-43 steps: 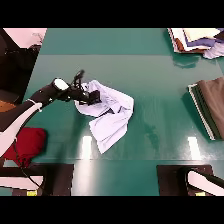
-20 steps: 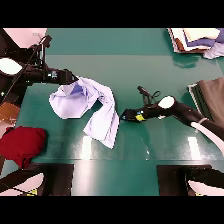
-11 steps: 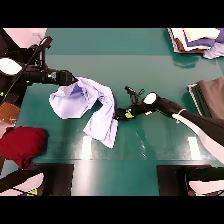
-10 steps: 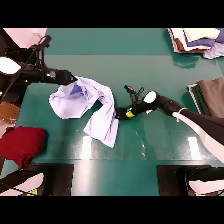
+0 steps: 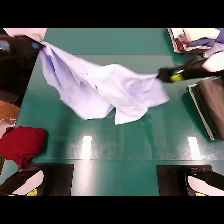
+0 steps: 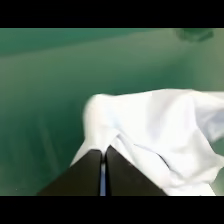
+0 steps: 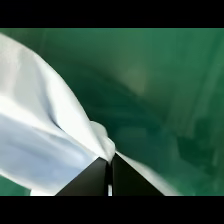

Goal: Fold the shirts.

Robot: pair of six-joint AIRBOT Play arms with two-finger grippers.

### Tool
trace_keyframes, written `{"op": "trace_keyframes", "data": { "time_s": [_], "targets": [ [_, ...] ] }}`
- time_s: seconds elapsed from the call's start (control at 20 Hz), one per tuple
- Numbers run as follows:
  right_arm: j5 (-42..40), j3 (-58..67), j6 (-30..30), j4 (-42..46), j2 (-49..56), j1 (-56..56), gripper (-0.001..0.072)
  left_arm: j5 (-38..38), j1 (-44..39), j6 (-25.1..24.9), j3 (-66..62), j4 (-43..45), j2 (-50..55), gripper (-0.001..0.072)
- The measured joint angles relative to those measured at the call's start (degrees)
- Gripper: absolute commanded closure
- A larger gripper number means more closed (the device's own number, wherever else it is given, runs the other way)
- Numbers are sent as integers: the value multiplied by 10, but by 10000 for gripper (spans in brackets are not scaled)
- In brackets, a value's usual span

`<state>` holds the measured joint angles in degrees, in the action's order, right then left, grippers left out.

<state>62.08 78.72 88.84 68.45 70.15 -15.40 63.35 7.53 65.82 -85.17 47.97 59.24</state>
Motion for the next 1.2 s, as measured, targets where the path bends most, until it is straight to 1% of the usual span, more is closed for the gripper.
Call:
{"op": "trace_keyframes", "data": {
  "time_s": [0.2,0.35,0.5,0.65,0.8,0.95,1.05,1.2],
  "targets": [
    [18,83,3,25,-64,69,701,14,7,-2,-60,-4,-31,683],
    [33,141,-4,33,-94,101,701,24,9,-3,-103,-6,-50,683],
    [44,192,-10,34,-108,120,700,36,9,-3,-133,-6,-66,683],
    [68,226,-13,36,-102,126,701,66,9,-3,-134,-4,-72,683],
    [107,221,-14,36,-75,115,701,105,9,-1,-78,0,-75,683],
    [134,181,-15,36,-29,82,700,124,7,7,33,2,-74,683],
    [130,151,-15,36,9,58,700,121,7,9,118,7,-73,683],
    [76,127,-15,36,70,33,700,88,7,-3,224,23,-73,683]
  ]
}}
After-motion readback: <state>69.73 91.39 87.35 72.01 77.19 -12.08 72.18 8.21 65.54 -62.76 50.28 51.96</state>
